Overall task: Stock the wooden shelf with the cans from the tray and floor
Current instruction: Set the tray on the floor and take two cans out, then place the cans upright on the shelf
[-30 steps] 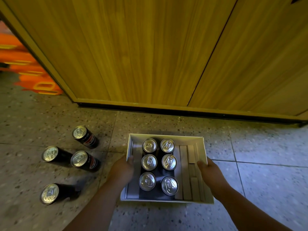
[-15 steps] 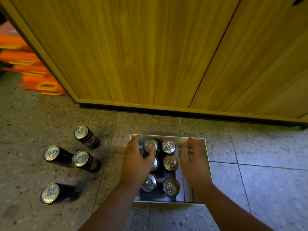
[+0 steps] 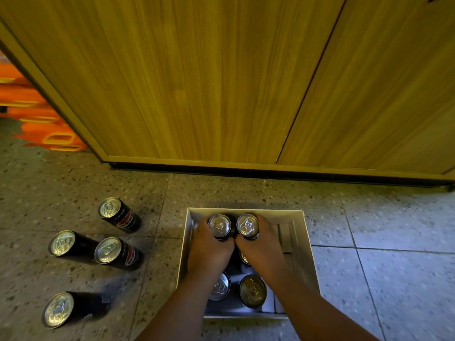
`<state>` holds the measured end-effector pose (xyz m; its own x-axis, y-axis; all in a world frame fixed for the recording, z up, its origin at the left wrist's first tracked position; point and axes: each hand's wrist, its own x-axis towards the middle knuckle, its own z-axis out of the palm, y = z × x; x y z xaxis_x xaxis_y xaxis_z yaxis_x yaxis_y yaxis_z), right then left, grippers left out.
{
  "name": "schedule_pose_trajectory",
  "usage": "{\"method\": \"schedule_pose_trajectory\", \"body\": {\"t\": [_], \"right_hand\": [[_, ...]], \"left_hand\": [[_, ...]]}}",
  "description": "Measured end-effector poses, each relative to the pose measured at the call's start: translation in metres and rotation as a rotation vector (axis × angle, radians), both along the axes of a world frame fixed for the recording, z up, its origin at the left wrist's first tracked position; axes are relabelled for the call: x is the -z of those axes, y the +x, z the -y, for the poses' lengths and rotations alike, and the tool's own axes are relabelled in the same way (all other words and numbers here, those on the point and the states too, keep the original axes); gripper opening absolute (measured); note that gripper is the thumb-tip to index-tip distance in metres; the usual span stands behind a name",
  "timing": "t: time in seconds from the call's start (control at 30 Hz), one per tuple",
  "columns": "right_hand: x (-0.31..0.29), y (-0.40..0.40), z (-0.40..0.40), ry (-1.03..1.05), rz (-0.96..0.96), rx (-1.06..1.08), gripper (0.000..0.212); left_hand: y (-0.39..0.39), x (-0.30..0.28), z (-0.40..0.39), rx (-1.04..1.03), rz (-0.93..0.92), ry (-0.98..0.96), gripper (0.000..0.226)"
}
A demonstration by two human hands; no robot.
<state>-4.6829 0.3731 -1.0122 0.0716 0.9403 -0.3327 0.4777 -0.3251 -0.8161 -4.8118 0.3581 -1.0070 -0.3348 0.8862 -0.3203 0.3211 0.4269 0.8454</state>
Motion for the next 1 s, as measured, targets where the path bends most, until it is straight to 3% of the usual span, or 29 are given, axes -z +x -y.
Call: {"method": "schedule_pose_trajectory", "body": {"t": [0.3, 0.63, 0.8, 0.9, 1.0], "right_hand": [[0.003, 0.002, -0.008, 0.007, -0.071, 0.011, 0.016], [-0.025, 0.017, -0.003, 0.123, -0.038, -0.018, 0.033], [-0.104, 0.023, -0.002, 0.159, -0.031, 0.004, 0.046], [-0.191, 0.03, -0.001, 0.167, -0.025, -0.011, 0.045], [-0.293, 0.037, 0.003, 0.182, -0.016, -0.044, 0.044]], "left_hand": [[0.007, -0.002, -0.005, -0.066, 0.062, 0.059, 0.019], [-0.006, -0.026, -0.001, -0.02, 0.03, 0.111, 0.034], [-0.001, -0.095, 0.008, 0.014, -0.013, 0.104, 0.038], [0.0, -0.179, 0.008, 0.013, 0.011, 0.094, 0.05], [-0.002, -0.283, 0.008, 0.03, 0.016, 0.129, 0.045]]}}
